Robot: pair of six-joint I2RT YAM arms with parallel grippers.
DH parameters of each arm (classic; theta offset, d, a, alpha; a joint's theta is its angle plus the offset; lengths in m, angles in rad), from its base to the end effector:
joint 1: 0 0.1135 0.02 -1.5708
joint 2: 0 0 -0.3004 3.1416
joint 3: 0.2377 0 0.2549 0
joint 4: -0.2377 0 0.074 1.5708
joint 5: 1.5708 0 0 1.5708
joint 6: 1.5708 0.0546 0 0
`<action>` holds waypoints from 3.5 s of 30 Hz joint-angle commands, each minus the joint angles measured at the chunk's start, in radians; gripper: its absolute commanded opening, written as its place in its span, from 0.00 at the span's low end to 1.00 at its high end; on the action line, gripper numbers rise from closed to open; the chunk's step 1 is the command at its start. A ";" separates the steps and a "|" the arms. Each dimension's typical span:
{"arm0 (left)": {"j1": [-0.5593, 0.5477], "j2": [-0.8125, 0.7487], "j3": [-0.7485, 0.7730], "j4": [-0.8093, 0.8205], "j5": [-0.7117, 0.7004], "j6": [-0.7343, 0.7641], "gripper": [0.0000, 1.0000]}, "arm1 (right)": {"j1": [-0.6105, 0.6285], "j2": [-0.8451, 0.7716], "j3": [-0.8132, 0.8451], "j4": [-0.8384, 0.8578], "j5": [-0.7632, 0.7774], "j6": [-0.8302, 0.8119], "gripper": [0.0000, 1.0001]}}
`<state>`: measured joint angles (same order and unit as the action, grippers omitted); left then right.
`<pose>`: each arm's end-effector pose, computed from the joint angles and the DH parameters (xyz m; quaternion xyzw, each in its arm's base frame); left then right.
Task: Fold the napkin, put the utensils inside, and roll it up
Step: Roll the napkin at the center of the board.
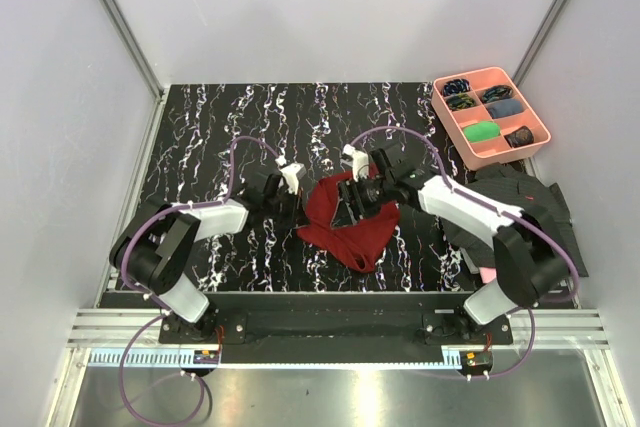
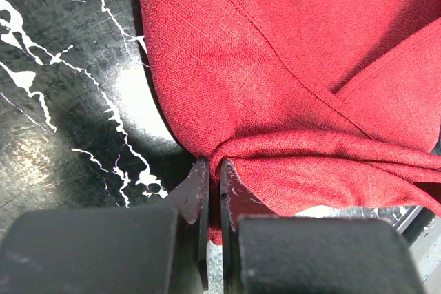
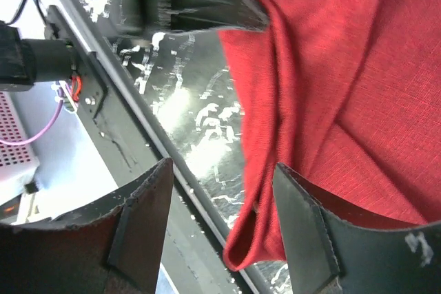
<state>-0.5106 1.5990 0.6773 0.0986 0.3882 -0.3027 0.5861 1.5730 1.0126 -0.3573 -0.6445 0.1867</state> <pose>0.2610 -0.1699 0.1614 0.1648 0.9012 -0.3067 0.2581 0.2600 0.2120 0.2396 -0.2778 0.8604 0.3925 0.1688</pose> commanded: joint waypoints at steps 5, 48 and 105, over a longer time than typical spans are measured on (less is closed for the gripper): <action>-0.008 0.027 0.038 -0.074 -0.011 0.025 0.00 | 0.226 -0.028 -0.005 -0.083 0.075 0.074 0.68; -0.026 0.018 0.056 -0.131 -0.045 0.047 0.00 | 0.023 -0.008 -0.006 -0.270 0.243 0.054 0.68; 0.087 -0.129 0.038 -0.278 -0.011 -0.111 0.73 | 0.365 0.239 0.008 -0.023 0.387 -0.101 0.31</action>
<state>-0.4419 1.5627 0.7643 -0.2089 0.4385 -0.3992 0.9573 1.7897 1.0653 -0.2623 -0.1619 0.0185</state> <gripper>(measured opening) 0.706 0.309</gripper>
